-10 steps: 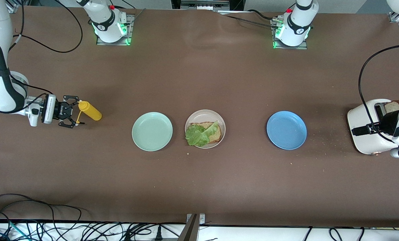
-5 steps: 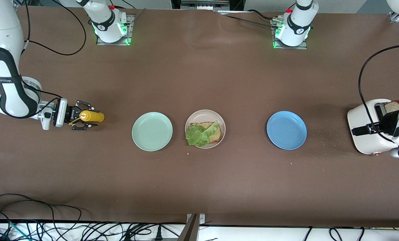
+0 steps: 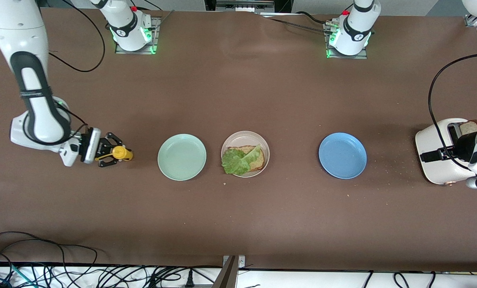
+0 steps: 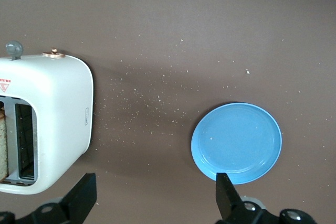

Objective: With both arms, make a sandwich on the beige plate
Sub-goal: 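Lift the bottle and carry it toward the beige plate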

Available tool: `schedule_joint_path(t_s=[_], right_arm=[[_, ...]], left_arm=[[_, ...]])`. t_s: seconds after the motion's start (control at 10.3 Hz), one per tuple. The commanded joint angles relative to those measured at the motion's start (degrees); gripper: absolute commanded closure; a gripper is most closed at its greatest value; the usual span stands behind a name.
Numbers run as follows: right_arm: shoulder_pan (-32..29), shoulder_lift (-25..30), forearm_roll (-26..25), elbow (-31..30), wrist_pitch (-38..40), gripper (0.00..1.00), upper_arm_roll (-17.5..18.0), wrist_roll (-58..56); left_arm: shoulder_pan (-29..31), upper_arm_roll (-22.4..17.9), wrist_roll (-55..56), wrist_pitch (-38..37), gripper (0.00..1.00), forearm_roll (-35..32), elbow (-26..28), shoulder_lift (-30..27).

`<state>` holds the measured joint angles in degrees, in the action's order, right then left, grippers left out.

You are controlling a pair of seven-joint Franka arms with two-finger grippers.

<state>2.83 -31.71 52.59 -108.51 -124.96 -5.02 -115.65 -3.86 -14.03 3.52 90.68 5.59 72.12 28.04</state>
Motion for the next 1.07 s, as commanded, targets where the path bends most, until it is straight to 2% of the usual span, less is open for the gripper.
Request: schedule_joint_path(t_s=[0.0,0.29,0.58,0.87,0.97], right_arm=[[7.8,1.6,-12.2,5.6,-2.5,1.00,-0.7,19.2],[15.9,0.1,-30.1,14.1,-2.5,1.00,-0.6,45.5],[24.3,-6.3,-48.3,23.2,-2.1,1.00,-0.7,70.5],[31.7,-8.3,-68.1,23.9,-1.1,1.00,-0.7,88.4],[33.5,-8.3,-73.2,23.9,1.9,1.00,-0.7,92.1]], left_arm=[[-0.4,0.1,0.4,-0.6,0.00,-2.0,0.6,-0.8],[-0.4,0.1,0.4,-0.6,0.00,-2.0,0.6,-0.8],[-0.4,0.1,0.4,-0.6,0.00,-2.0,0.6,-0.8],[-0.4,0.1,0.4,-0.6,0.00,-2.0,0.6,-0.8],[-0.4,0.1,0.5,-0.6,0.00,-2.0,0.6,-0.8]])
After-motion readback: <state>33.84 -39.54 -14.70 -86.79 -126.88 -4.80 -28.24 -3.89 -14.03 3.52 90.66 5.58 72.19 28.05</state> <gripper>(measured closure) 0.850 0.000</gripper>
